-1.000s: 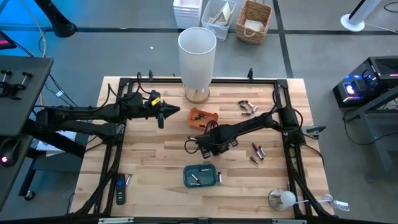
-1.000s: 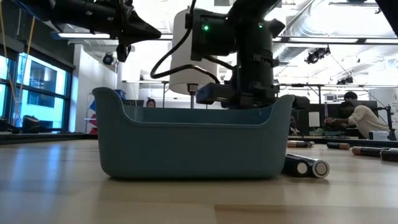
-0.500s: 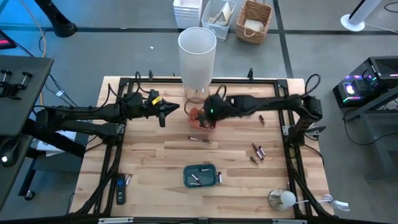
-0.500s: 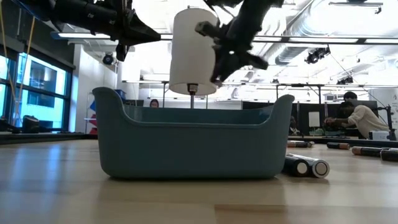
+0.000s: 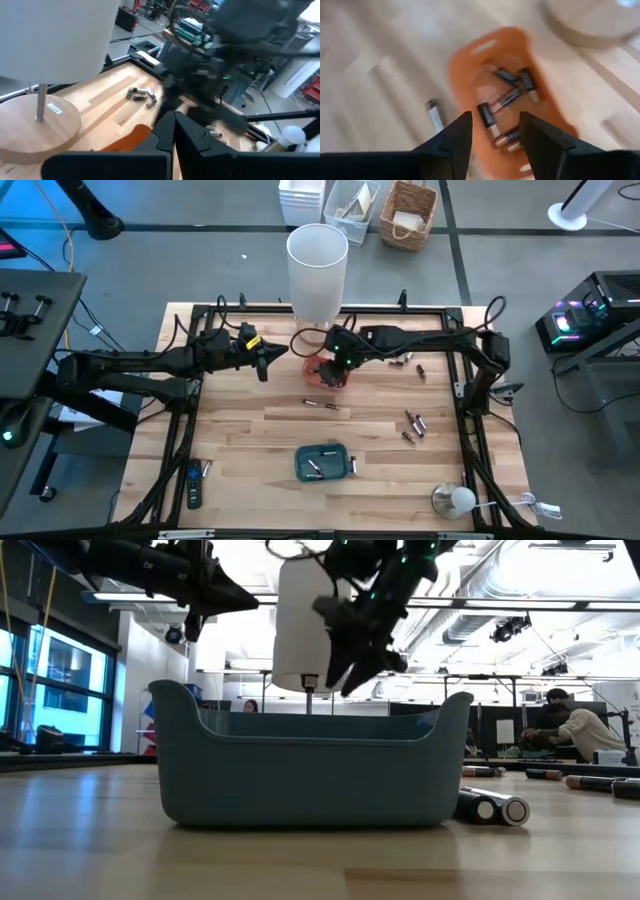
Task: Sort batteries
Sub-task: Put the black battery into the orange bin
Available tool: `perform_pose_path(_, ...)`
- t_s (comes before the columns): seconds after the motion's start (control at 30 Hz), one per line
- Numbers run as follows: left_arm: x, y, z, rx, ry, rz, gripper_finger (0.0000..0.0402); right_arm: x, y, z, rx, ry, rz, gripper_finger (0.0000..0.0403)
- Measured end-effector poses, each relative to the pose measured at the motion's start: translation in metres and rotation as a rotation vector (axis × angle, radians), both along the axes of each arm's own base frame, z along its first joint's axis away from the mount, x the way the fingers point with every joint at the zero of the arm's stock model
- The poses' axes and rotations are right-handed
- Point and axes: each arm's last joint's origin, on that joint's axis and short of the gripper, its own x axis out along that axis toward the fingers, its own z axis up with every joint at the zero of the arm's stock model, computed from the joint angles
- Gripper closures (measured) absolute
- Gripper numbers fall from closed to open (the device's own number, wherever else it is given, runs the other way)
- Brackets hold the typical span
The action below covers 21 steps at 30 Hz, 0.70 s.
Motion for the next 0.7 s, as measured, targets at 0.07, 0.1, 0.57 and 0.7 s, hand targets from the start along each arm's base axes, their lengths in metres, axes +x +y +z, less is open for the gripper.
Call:
perform_pose_path(0.07, 0.0, 0.0, 0.0, 0.001, 0.003, 0.016, 0.0402, 0.0, 0.014, 0.006, -0.003, -0.011, 0.129, 0.024)
perform_pose_path(0.1, 0.0, 0.001, 0.0, 0.001, 0.004, 0.019, 0.0402, 0.0, 0.024, 0.006, -0.006, -0.003, 0.206, 0.024)
perform_pose_path(0.57, 0.0, 0.001, -0.002, -0.024, 0.01, 0.038, 0.0402, -0.016, 0.081, -0.066, -0.212, 0.025, 0.518, 0.0238)
perform_pose_path(0.7, 0.0, 0.001, -0.003, -0.026, 0.02, 0.039, 0.0402, -0.018, 0.081, -0.073, -0.231, 0.038, 0.559, 0.0238)
